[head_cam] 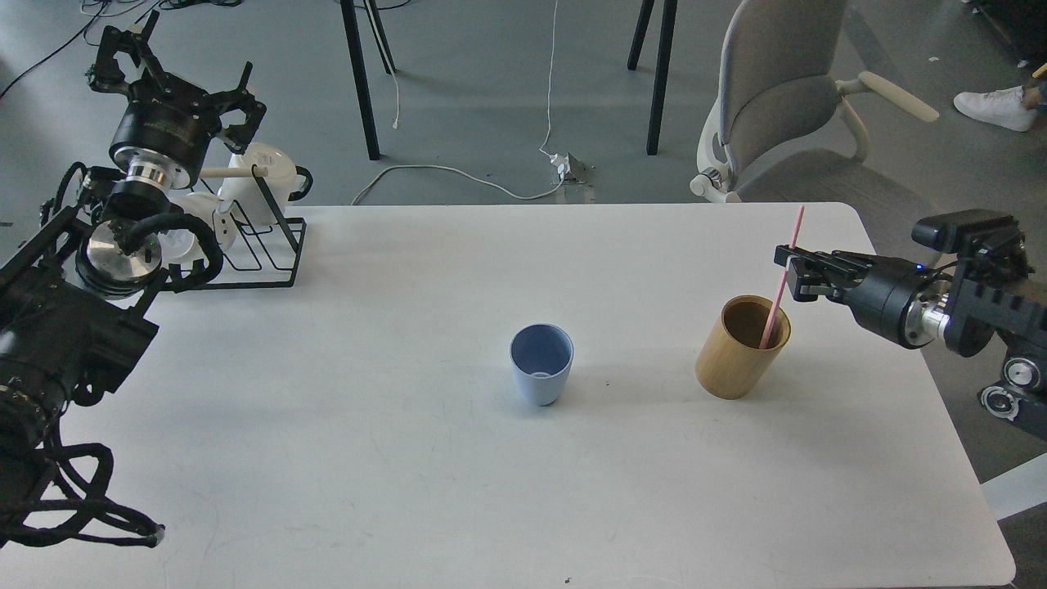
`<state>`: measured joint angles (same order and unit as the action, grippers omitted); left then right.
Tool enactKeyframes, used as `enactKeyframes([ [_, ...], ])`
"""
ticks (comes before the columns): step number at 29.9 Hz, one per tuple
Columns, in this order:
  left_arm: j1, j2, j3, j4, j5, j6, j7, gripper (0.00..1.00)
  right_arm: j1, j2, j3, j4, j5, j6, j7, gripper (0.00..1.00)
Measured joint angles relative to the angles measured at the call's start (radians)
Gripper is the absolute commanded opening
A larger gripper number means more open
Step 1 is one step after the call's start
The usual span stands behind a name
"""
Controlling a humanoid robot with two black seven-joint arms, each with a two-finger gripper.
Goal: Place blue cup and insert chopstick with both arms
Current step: 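Pull the straw out and lower it into the blue cup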
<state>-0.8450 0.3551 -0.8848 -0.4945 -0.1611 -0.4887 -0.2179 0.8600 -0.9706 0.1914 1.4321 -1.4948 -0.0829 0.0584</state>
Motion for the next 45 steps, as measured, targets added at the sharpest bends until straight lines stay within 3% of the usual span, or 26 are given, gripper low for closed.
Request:
enactKeyframes([
  [5, -0.005, 0.000, 0.000, 0.000, 0.000, 0.000, 0.000, 1.00, 0.135, -0.042, 0.011, 0.034, 0.016, 0.000, -0.001, 0.00],
  [10, -0.009, 0.000, 0.001, 0.000, 0.000, 0.000, 0.000, 1.00, 0.271, 0.002, 0.018, 0.031, 0.102, 0.001, -0.002, 0.00],
  [17, -0.015, 0.001, 0.010, -0.001, 0.000, 0.000, 0.001, 1.00, 0.330, 0.245, 0.008, 0.001, 0.228, 0.001, -0.013, 0.00],
  [27, -0.017, -0.001, 0.004, -0.001, 0.000, 0.000, 0.001, 1.00, 0.239, 0.548, -0.044, -0.171, 0.225, -0.008, -0.008, 0.00],
  [45, -0.018, -0.004, 0.003, -0.001, 0.000, 0.000, 0.001, 1.00, 0.185, 0.625, -0.117, -0.233, 0.217, -0.008, -0.005, 0.05],
])
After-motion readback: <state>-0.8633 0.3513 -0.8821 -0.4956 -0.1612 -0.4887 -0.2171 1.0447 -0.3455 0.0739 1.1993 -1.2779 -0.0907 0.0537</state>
